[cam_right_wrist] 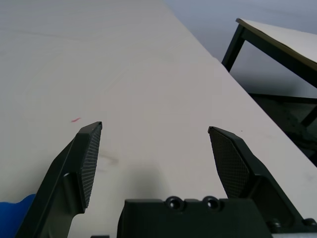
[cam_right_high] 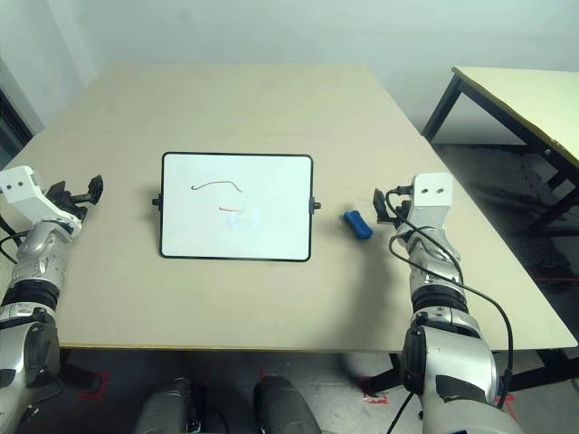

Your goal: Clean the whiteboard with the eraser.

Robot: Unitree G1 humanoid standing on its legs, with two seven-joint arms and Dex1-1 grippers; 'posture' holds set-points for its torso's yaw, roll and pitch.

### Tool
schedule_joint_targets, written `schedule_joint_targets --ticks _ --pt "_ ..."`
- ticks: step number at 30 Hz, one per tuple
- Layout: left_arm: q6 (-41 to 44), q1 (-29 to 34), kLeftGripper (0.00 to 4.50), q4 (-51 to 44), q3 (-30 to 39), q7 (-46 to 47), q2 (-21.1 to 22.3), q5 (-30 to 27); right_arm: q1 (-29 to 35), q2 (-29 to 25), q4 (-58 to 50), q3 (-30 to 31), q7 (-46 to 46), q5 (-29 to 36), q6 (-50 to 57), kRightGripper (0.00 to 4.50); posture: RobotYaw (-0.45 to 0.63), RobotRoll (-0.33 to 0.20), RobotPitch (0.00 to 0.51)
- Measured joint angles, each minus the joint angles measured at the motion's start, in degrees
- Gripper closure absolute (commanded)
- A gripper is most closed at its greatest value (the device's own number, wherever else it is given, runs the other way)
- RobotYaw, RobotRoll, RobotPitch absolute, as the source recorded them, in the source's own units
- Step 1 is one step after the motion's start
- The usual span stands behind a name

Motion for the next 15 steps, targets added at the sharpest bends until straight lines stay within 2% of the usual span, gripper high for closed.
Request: schedule_joint_targets --ticks 8,11,15 --pt "0.0 -0.3 0.00 1.2 -0.4 -0.5 0.1 0.7 1.3 -0.1 -1.4 -0.1 0.4 0.3 0.7 0.02 -0.19 0.000 0.055" --pt "0.7 -2.3 0.00 0.5 -1.5 -3.8 0.2 0.6 2.3 -0.1 -6.6 -0.1 2.8 1.6 4.7 0.02 -0.21 0.000 0.056" --pt "4.5 -5.3 0.00 -4.6 -4.2 -12.2 1.1 0.2 5.3 -0.6 -18.7 1.0 6.9 2.5 16.0 0.02 -0.22 0.000 0.052"
